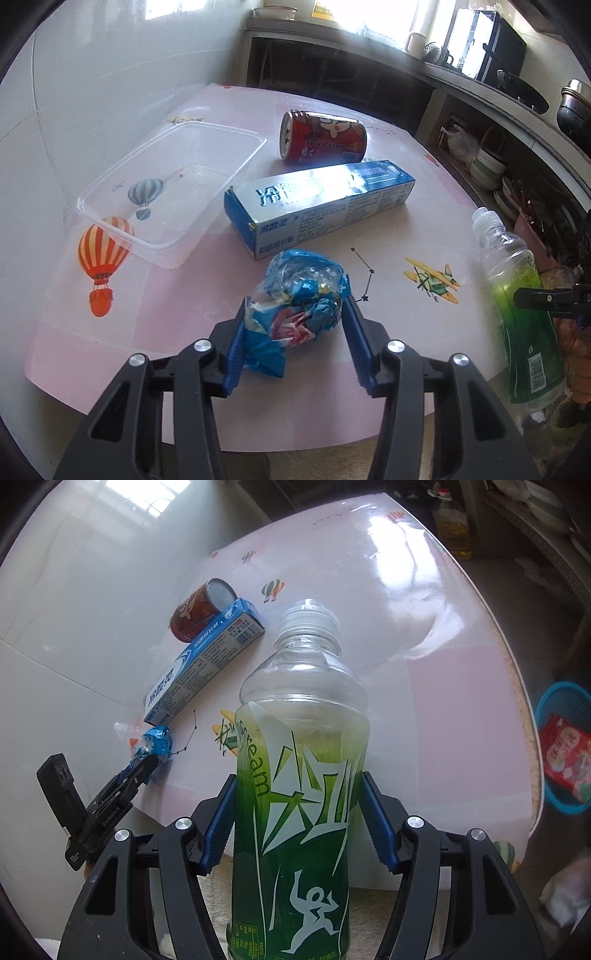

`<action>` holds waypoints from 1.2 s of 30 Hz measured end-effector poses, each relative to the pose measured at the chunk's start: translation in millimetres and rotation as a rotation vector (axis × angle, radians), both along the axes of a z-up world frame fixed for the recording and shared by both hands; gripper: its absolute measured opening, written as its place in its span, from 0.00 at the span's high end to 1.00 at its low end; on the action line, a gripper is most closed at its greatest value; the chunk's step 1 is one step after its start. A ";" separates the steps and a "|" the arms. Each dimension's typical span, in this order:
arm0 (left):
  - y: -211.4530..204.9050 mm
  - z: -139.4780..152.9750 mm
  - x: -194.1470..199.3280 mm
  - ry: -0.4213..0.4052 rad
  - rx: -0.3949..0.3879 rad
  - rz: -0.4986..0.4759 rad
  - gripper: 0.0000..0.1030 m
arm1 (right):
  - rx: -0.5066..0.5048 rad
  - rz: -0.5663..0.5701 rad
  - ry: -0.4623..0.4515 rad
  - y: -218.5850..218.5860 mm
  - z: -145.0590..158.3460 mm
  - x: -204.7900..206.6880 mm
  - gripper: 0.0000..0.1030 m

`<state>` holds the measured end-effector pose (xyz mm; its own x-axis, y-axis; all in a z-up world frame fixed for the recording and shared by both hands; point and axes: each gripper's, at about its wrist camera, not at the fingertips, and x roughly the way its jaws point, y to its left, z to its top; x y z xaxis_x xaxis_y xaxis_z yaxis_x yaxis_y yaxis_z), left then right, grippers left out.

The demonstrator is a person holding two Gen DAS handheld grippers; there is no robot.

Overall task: Collect trash
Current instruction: 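Lift the green bottle and blue wrapper off the table in both tools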

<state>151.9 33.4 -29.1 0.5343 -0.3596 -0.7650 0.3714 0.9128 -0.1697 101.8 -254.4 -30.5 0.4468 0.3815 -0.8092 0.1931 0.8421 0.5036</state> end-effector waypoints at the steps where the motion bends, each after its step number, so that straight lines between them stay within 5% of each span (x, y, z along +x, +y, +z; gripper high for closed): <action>1: -3.1 0.8 -1.2 0.005 -0.018 -0.004 0.60 | -0.009 -0.001 -0.002 -1.2 0.5 -1.0 0.41; 10: -45.4 7.5 -19.5 0.019 -0.107 -0.087 0.71 | -0.080 -0.034 -0.009 -19.2 3.7 -13.1 0.41; 36: -66.1 3.4 -17.0 0.029 -0.079 -0.078 0.77 | 0.003 -0.068 -0.018 -28.6 -6.0 -15.2 0.43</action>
